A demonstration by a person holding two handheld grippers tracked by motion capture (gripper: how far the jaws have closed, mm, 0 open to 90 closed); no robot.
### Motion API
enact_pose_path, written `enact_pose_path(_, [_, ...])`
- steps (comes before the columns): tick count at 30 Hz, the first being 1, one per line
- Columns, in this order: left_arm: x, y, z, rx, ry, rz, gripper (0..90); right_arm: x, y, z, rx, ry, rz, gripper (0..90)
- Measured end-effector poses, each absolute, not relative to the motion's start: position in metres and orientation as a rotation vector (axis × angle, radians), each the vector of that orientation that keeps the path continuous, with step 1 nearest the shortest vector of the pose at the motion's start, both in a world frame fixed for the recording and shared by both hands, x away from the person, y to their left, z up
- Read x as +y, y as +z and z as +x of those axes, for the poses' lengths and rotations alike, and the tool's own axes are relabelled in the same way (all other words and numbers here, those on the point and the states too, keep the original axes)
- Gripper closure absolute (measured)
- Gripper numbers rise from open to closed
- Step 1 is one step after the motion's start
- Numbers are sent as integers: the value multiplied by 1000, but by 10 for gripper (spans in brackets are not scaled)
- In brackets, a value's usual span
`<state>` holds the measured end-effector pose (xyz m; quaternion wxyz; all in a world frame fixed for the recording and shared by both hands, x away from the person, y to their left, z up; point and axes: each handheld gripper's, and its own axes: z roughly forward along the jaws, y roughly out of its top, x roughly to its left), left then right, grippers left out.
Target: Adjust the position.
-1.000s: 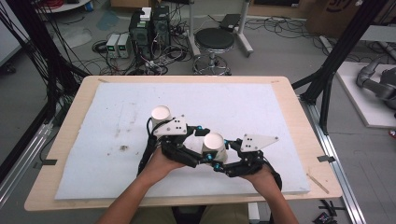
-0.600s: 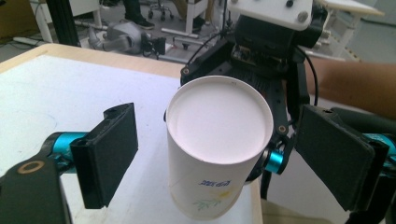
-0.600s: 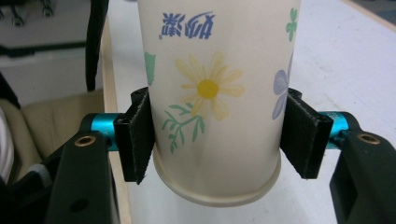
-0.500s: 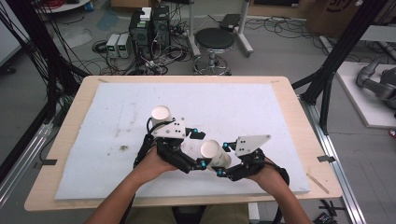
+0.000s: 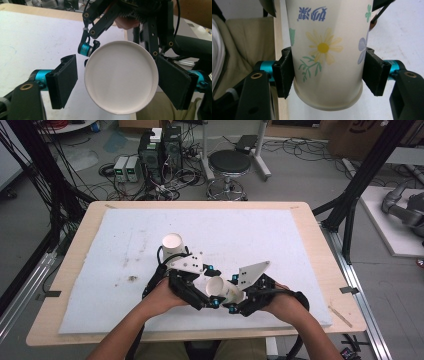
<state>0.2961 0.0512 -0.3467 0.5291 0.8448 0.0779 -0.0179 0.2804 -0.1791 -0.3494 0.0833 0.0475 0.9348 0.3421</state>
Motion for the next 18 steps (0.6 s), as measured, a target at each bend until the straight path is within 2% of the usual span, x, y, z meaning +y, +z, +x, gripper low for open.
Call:
enact_pose_path(8, [50, -350, 299, 181, -61, 2059, 247, -171, -343, 282, 2862, 843, 94, 341])
enact_pose_path(12, [49, -352, 298, 153, -79, 2086, 349, -168, -345, 282, 2892, 785, 96, 341])
enact_pose_path(18, [45, -359, 297, 138, -87, 2130, 363, -167, -353, 281, 2933, 740, 88, 346])
